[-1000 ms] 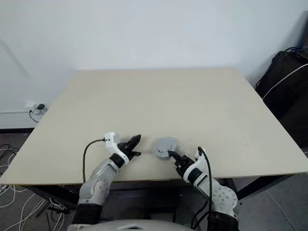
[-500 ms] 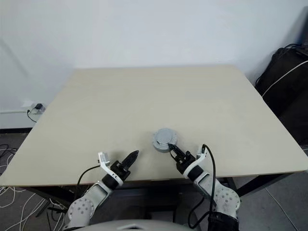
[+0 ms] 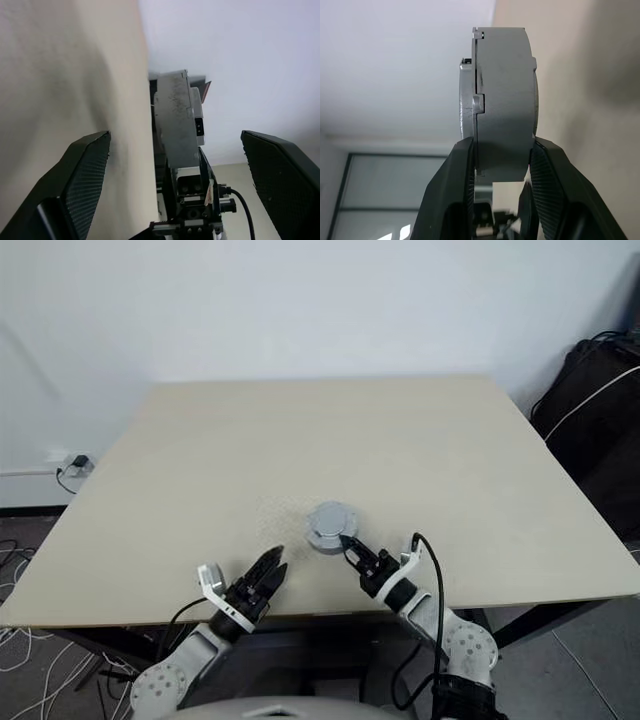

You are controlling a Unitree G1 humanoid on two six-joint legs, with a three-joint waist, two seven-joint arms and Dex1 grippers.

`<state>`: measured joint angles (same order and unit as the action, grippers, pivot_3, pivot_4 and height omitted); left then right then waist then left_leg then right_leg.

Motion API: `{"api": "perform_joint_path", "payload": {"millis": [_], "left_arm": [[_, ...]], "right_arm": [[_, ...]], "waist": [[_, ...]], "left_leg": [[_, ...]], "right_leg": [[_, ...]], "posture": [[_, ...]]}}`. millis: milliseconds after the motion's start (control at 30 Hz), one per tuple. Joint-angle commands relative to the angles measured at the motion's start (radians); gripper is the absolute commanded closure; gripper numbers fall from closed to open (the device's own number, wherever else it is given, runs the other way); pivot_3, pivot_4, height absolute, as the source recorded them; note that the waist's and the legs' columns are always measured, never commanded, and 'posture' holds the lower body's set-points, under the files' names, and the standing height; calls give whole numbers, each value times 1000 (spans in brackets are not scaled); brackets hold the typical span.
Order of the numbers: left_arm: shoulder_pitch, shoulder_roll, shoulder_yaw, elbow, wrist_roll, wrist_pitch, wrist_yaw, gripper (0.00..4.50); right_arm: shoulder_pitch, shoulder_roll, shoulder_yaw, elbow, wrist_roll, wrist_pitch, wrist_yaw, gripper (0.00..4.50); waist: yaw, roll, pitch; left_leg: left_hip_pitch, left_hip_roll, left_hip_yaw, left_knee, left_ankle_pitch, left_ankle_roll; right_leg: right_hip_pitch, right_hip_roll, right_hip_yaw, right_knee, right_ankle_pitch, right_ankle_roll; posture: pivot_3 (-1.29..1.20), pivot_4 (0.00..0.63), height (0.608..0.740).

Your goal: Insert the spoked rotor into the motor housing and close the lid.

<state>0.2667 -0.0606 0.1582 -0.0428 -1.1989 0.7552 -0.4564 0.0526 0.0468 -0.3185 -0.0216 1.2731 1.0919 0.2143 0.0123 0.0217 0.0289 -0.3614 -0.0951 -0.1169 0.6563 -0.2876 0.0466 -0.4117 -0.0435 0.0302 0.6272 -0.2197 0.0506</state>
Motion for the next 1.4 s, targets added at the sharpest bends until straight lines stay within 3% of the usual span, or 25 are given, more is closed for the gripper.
{"api": "perform_joint_path", "payload": {"millis": [33,567,667,833,1133,1400], "left_arm": [[-22,-70,-26,-8,-20,-3,-19,34],[-42,-67,-60,15,-23,-12,-14,34],[-40,-67,-59,14,-27,-11,-9,638],[-36,-64,-61,5,-35,-11,-5,2275],[-35,-49,-74,-7,-44,-14,6,2326],[-57,-44,-57,-29,-30,-50,17,2365]], "right_arm": [[-19,-4,36,-64,73,39,17,3229],[7,-61,105,-85,127,128,-18,3229],[6,-64,109,-84,129,125,-21,3229],[6,-66,115,-83,125,119,-23,3229],[27,-111,191,-159,-25,10,79,3229],[27,-172,253,-214,-152,-48,96,592]], "waist": [[0,0,0],[1,0,0],[1,0,0],[1,0,0],[1,-1,-1],[2,-1,-1]], "left_leg": [[0,0,0,0,0,0],[0,0,0,1,0,1],[0,0,0,2,0,1],[0,0,0,2,0,1],[0,0,1,3,0,1],[0,0,1,4,0,1]], "right_leg": [[0,0,0,0,0,0],[1,0,0,0,0,0],[1,0,0,0,0,1],[1,0,0,0,0,1],[1,0,0,0,1,1],[2,0,1,1,1,1]], "posture": [[0,0,740],[0,0,740],[0,0,740],[0,0,740],[0,0,740],[0,0,740]]}}
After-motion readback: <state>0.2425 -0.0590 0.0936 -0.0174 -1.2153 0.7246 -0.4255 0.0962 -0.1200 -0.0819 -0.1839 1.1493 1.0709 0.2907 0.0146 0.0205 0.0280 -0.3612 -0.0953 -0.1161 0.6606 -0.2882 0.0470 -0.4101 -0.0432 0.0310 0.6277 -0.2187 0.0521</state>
